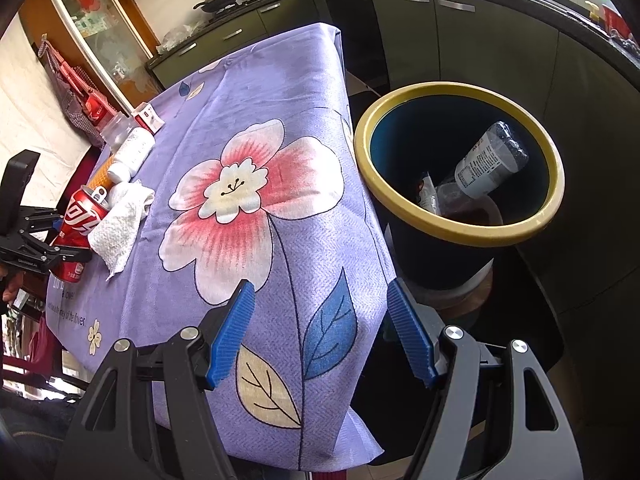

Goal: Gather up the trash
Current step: 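Carry the red can over the bin and open the left gripper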

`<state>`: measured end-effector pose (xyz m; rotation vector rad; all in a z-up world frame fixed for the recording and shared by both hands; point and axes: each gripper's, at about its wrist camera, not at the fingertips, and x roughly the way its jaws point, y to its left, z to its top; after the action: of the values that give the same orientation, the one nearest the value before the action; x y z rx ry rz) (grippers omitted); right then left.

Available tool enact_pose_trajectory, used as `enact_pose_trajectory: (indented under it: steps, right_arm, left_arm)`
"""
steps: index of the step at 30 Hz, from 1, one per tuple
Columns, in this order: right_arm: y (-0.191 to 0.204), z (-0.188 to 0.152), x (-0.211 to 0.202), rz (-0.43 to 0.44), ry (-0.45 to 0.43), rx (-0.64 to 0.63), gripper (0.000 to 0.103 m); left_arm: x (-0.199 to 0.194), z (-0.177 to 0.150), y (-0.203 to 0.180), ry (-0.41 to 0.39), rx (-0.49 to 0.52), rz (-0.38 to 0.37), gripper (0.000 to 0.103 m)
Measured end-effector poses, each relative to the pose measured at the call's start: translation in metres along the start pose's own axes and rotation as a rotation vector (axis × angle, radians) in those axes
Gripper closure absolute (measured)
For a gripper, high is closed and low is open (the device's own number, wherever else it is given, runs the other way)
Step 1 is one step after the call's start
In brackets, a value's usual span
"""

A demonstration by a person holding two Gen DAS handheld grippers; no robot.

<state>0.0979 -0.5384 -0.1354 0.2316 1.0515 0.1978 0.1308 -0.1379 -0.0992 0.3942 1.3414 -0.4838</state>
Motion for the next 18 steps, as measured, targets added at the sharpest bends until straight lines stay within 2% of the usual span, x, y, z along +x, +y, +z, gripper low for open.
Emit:
enact_pose_trajectory:
  steps: [4,9,18]
  right_arm:
    - [0.0,0.001,0.002,0.005,0.0,-0.001,0.035]
    - [-0.01,0.0,-0.012,-0.003,-0.039,0.027,0.035]
    - [-0.059,-0.014,-0.041,-0.05,-0.092,0.143,0.035]
  left_arm:
    - [-0.027,-0.001,-0.007,-0.055,0.028,0.021,0.036]
    - [-0.059,0.019,-0.04,-0.121,0.12,-0.005,0.036]
    - [-0.051,0.134,-0.141,-0.194,0.347,-0.093,0.036]
